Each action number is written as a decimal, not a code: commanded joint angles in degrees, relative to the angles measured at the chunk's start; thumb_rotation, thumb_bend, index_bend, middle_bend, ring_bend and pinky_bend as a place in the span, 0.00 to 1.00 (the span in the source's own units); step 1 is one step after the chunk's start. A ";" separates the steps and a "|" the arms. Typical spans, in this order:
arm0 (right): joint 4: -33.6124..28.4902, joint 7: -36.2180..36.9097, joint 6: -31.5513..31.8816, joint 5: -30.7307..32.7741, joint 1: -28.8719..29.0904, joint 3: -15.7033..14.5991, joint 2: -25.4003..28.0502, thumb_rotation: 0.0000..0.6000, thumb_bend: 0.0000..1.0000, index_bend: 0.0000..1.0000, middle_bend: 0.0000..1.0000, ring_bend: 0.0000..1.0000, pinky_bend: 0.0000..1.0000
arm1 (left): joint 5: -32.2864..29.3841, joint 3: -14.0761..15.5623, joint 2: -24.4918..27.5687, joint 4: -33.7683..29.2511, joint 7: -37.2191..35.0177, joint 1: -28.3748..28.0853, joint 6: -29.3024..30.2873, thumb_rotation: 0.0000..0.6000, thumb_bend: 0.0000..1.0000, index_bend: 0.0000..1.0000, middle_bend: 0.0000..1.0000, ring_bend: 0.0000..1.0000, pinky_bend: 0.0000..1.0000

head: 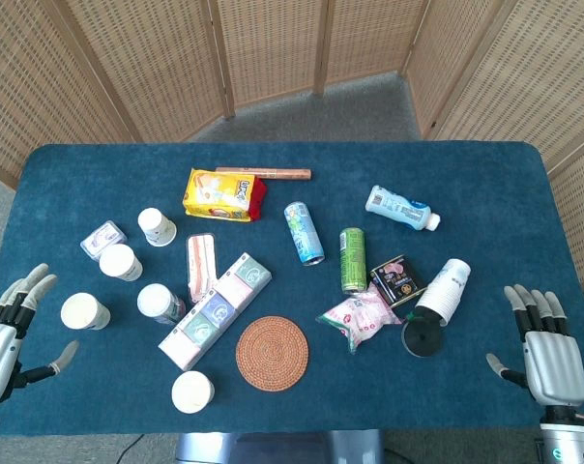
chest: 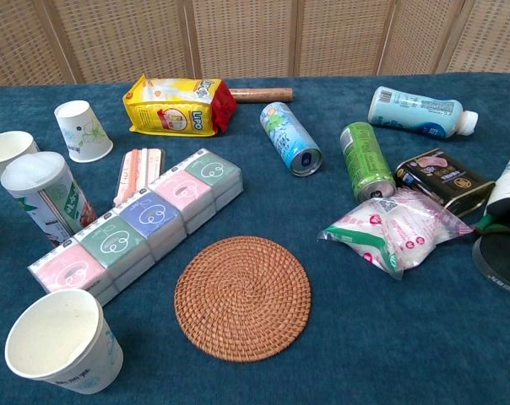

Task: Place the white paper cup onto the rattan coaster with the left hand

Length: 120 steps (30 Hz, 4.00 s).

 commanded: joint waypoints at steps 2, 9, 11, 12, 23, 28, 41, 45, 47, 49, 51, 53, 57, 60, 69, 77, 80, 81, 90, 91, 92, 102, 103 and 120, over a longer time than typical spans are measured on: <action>0.63 0.46 -0.59 -0.01 0.20 -0.13 -0.19 1.00 0.22 0.00 0.00 0.00 0.00 | -0.46 0.04 -0.25 0.01 0.23 -0.23 -0.68 0.91 0.37 0.00 0.00 0.00 0.00; 2.17 2.04 -1.10 -0.42 0.29 -0.47 -0.57 1.00 0.22 0.00 0.00 0.00 0.00 | -0.11 0.26 0.02 -0.68 1.00 -0.17 -0.74 0.90 0.37 0.00 0.00 0.00 0.00; 2.50 2.46 -1.18 -0.29 0.37 -0.32 -0.68 1.00 0.22 0.00 0.00 0.00 0.00 | -0.05 0.30 0.43 -1.04 1.40 -0.12 -0.70 0.91 0.37 0.00 0.00 0.00 0.00; 2.58 2.66 -1.20 -0.24 0.42 -0.22 -0.73 1.00 0.22 0.00 0.00 0.00 0.00 | -0.13 0.30 0.68 -1.24 1.58 -0.11 -0.72 0.91 0.37 0.00 0.00 0.00 0.00; 2.79 2.35 -2.94 0.87 1.65 0.54 -0.61 1.00 0.22 0.00 0.00 0.00 0.00 | -9.25 -2.28 8.35 -2.46 3.28 -5.33 -10.50 0.90 0.37 0.00 0.00 0.00 0.00; 3.43 3.02 -3.15 1.58 1.57 0.58 -0.49 1.00 0.22 0.00 0.00 0.00 0.00 | -14.73 -4.24 8.83 -1.55 6.68 -9.17 -16.53 0.90 0.37 0.00 0.00 0.00 0.00; 4.73 4.97 -2.16 2.49 0.80 0.92 0.64 1.00 0.22 0.00 0.00 0.00 0.00 | -26.64 -8.50 5.50 3.40 13.85 -19.49 -29.85 0.90 0.37 0.00 0.00 0.00 0.00; 5.41 5.56 -2.36 3.02 0.85 1.16 0.59 1.00 0.22 0.00 0.00 0.00 0.00 | -31.22 -8.56 5.95 4.13 16.92 -22.74 -35.24 0.91 0.37 0.00 0.00 0.00 0.00; 5.69 5.81 -2.42 3.19 0.84 1.21 0.56 1.00 0.22 0.00 0.00 0.00 0.00 | -34.00 -8.63 6.03 4.39 17.81 -24.07 -37.37 0.90 0.37 0.00 0.00 0.00 0.00; 5.88 5.98 -2.44 3.38 0.82 1.28 0.54 1.00 0.22 0.00 0.00 0.00 0.00 | -36.13 -8.78 5.73 5.27 18.12 -25.02 -38.62 0.90 0.37 0.00 0.00 0.00 0.00; 6.02 6.08 -2.47 3.61 0.79 1.35 0.55 1.00 0.22 0.00 0.00 0.00 0.00 | -38.10 -8.83 5.12 6.66 18.76 -26.01 -39.61 0.91 0.37 0.00 0.00 0.00 0.00; 6.09 6.06 -2.44 3.80 0.75 1.41 0.57 1.00 0.22 0.00 0.00 0.00 0.00 | -39.64 -8.90 4.34 7.94 19.00 -26.79 -40.26 0.90 0.37 0.00 0.00 0.00 0.00; 6.07 5.91 -2.37 3.98 0.71 1.48 0.46 1.00 0.22 0.00 0.00 0.00 0.00 | -42.01 -8.80 2.91 10.36 18.92 -28.11 -42.00 0.90 0.37 0.00 0.00 0.00 0.00; 6.04 5.67 -2.42 4.12 0.73 1.50 0.32 1.00 0.22 0.00 0.00 0.00 0.00 | -43.48 -8.64 1.55 12.54 18.47 -29.16 -43.75 0.90 0.37 0.00 0.00 0.00 0.00; 6.02 5.56 -1.82 4.37 0.33 1.55 0.21 1.00 0.22 0.00 0.00 0.00 0.00 | -45.49 -8.30 -3.13 18.50 16.47 -31.50 -47.54 0.90 0.37 0.00 0.00 0.00 0.00; 6.21 6.02 -1.14 4.52 -0.33 1.44 0.40 1.00 0.22 0.00 0.00 0.00 0.00 | -45.39 -7.81 -6.87 22.48 14.32 -32.82 -50.23 0.90 0.37 0.00 0.00 0.00 0.00; 6.25 6.16 -0.95 4.57 -0.52 1.44 0.51 1.00 0.22 0.00 0.00 0.00 0.00 | -44.63 -8.31 -8.01 23.35 12.33 -32.81 -50.47 0.90 0.37 0.00 0.00 0.00 0.00; 6.28 6.18 -0.93 4.58 -0.55 1.44 0.53 1.00 0.22 0.00 0.00 0.00 0.00 | -44.31 -8.48 -8.25 23.55 11.63 -32.77 -50.59 0.90 0.37 0.00 0.00 0.00 0.01; 6.46 6.60 -0.45 5.17 -1.06 1.68 0.74 1.00 0.22 0.00 0.00 0.00 0.00 | -42.43 -8.25 -10.43 26.27 9.39 -33.24 -51.67 0.90 0.37 0.00 0.00 0.00 0.15; 6.46 6.62 -0.35 5.23 -1.15 1.70 0.77 1.00 0.22 0.00 0.00 0.00 0.00 | -42.51 -8.27 -10.61 26.43 9.13 -33.33 -51.91 0.90 0.37 0.00 0.00 0.00 0.16; 6.46 6.58 -0.31 5.32 -1.23 1.69 0.82 1.00 0.22 0.00 0.00 0.00 0.00 | -42.55 -8.26 -10.85 26.72 8.86 -33.43 -52.16 0.90 0.37 0.00 0.00 0.00 0.18; 6.05 6.63 -0.14 5.23 -1.59 1.59 1.18 1.00 0.22 0.00 0.00 0.00 0.00 | -42.65 -7.50 -12.75 29.29 9.14 -33.71 -51.76 0.97 0.41 0.05 0.10 0.15 0.42; 6.04 6.70 -0.14 5.19 -1.62 1.57 1.23 1.00 0.22 0.00 0.00 0.00 0.00 | -42.67 -7.47 -12.91 29.45 9.14 -33.71 -51.68 0.97 0.41 0.06 0.12 0.16 0.43; 5.94 7.13 -0.43 4.87 -1.68 1.51 1.28 1.00 0.22 0.00 0.00 0.00 0.00 | -41.91 -8.01 -14.36 31.40 7.06 -33.33 -50.78 1.00 0.48 0.23 0.25 0.33 0.54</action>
